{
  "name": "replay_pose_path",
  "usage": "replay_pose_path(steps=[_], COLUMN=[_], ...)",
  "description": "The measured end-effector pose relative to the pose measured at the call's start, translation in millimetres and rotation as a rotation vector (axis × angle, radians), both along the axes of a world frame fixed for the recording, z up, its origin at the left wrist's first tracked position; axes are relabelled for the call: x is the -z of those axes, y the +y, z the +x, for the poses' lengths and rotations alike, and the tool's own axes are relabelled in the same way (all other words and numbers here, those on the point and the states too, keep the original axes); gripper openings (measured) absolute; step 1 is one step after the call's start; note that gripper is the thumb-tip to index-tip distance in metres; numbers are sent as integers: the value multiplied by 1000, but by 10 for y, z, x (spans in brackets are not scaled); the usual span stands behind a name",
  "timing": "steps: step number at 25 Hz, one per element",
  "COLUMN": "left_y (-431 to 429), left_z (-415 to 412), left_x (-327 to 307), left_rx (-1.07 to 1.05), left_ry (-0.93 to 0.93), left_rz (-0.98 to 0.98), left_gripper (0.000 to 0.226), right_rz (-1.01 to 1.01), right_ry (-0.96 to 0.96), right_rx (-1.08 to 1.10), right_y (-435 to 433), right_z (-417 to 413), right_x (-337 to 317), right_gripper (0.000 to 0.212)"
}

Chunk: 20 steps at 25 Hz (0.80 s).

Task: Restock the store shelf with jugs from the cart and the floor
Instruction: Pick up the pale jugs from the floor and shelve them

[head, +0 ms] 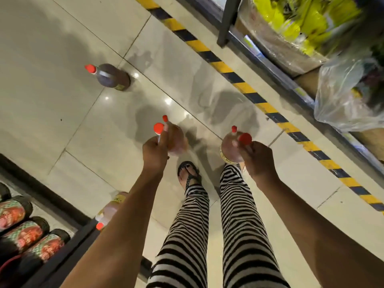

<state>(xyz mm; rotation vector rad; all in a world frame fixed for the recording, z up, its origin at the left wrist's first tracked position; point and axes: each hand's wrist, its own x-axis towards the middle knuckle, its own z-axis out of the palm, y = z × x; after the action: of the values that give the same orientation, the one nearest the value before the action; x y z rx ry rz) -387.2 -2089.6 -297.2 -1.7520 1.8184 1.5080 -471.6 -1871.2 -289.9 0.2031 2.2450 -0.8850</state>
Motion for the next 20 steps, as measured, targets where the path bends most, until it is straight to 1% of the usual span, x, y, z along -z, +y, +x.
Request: replay_pose_path(steps=[3,4,6,8,12,13,15,17,19,20], left_y=[162,193,216,245,396,450,564,712,862,967], left_z=[-164,-197,-275,-320,-318,-298,-246,-161,-81,-29], left_x=[-809,-1082,-1591,-2053,-2909,-3140,-3529,-3824,-3999,-4081], left_rx=[-3,38,156,301,583,637,712,806,892,983], left_ry=[19,16,29,62,229,251,253,271,327,321], left_rz=[68,85,65,39,65,55,-5,-23,16,-11], left_gripper=[53,51,52,57,75,73,60,49,55,59], right_rz=[-2,-1,10,34,89,97,96,91,91,88], right_ry=[-30,-23,14,65,98,92,90,78,59,60], right_rx=[11,10,30,72,121,170,299,409,491,562], right_y=[-14,-5,28,45,182,241,383,536,668,762], right_z=[-79,-99,-140,-147,72,175,416,695,951,1114], right_x=[-779,-1071,-1620,-2133,-2941,-3141,-3470,-3716,-3879,-3956], right_gripper=[71,68,47,42,48,52,63,64,62,63])
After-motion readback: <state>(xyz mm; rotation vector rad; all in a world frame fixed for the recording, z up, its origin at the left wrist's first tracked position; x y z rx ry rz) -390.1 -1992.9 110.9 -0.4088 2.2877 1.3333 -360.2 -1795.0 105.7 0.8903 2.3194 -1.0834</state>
